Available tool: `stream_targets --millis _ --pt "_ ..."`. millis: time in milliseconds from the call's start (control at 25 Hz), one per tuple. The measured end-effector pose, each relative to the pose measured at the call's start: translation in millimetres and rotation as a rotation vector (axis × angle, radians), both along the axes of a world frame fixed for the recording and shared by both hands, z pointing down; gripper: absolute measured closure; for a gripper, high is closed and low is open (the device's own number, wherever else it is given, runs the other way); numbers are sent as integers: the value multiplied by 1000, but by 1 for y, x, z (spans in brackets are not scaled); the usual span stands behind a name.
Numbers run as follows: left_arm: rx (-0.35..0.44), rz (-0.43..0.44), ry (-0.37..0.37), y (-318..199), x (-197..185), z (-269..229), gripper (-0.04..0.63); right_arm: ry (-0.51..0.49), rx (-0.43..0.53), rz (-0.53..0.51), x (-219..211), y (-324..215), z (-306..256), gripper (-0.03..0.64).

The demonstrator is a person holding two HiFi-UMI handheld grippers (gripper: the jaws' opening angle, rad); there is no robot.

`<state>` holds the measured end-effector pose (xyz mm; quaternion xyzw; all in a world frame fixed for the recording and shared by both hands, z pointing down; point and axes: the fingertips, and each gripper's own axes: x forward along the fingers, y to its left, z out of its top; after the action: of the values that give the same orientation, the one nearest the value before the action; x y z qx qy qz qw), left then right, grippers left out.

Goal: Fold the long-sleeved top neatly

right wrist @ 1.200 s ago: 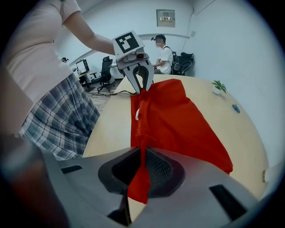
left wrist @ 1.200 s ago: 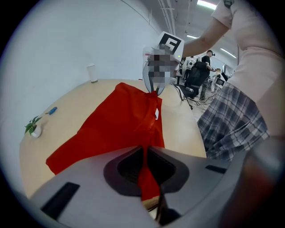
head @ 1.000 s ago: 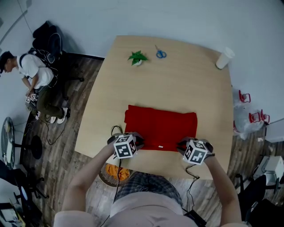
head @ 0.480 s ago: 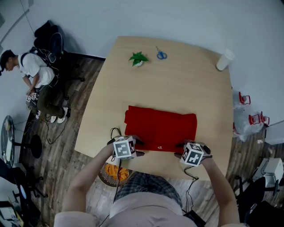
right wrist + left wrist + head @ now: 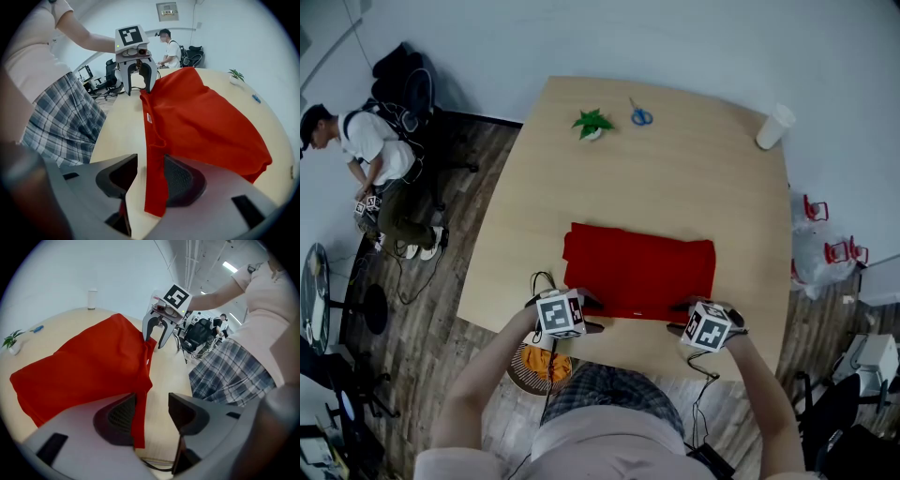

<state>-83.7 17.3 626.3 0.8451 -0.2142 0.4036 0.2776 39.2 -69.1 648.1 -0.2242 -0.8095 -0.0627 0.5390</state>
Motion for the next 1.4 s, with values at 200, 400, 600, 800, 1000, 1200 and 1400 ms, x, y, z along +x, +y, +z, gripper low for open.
stream_targets --millis 200,400,600,800,1000,1200,1400 --pt "43 -111 86 -11 -8 -19 376 -101 -27 106 -7 -9 -20 431" --pt "146 -332 221 -37 -29 -53 380 -297 -114 355 -20 -34 -61 444" --pt "323 -625 379 -68 -67 -104 433 -513 -120 585 -24 -71 -107 507" --pt "525 -851 375 -89 -112 -156 493 -764 -88 846 -12 -119 -160 570" --pt "679 -996 295 -99 -142 -199 554 -956 -3 1006 9 -153 -206 604" --pt "805 -1109 261 -102 -161 -236 588 -1126 77 1146 34 -176 -253 609" --pt "902 -1140 204 -104 -165 -260 592 -1288 81 1253 60 -186 -294 609"
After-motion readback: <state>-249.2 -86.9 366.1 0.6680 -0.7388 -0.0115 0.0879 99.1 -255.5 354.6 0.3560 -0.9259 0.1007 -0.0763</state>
